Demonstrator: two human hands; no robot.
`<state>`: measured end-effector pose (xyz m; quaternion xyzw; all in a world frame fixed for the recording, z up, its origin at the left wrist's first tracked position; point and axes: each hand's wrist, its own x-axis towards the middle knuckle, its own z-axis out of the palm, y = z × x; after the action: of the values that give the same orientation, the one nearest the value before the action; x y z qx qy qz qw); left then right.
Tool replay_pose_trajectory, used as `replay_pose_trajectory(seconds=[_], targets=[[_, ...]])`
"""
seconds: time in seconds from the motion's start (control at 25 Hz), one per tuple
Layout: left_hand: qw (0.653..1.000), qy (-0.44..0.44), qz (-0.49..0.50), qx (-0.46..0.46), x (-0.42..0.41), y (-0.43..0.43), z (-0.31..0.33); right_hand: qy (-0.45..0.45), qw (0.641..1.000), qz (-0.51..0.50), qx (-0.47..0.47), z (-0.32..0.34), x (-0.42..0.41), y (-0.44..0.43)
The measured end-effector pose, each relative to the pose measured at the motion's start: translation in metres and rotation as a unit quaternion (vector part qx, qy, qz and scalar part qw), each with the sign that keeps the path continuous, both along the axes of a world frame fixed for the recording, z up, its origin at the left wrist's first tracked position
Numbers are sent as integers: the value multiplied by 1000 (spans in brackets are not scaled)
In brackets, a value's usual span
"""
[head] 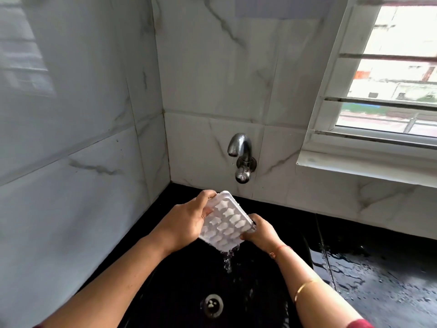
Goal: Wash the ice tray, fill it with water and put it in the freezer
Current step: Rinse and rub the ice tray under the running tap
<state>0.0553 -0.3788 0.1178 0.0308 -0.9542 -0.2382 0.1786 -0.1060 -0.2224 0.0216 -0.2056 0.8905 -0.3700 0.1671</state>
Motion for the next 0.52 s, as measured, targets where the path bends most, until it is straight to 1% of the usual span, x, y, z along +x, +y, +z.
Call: replay_pose_trajectory(seconds=[0.16,0.24,0.32,0.4,0.44,0.52], targets=[[999,33,14,7,4,-5,-9,45,999,6,-2,19,3,12],[998,58,26,23,4,-8,-13,85,996,8,17,24,2,17],[997,63,22,40,5,-10,-11,144,988,-1,54,33,2,27],[997,48,56,16,4,-10,-7,223,971,-12,85,46,3,36],[995,51,83,-3,4,-10,-5,263,961,-21,80,53,6,40],[989,93,111,-7,2,-5,-2,351,934,-56,40,68,11,44]])
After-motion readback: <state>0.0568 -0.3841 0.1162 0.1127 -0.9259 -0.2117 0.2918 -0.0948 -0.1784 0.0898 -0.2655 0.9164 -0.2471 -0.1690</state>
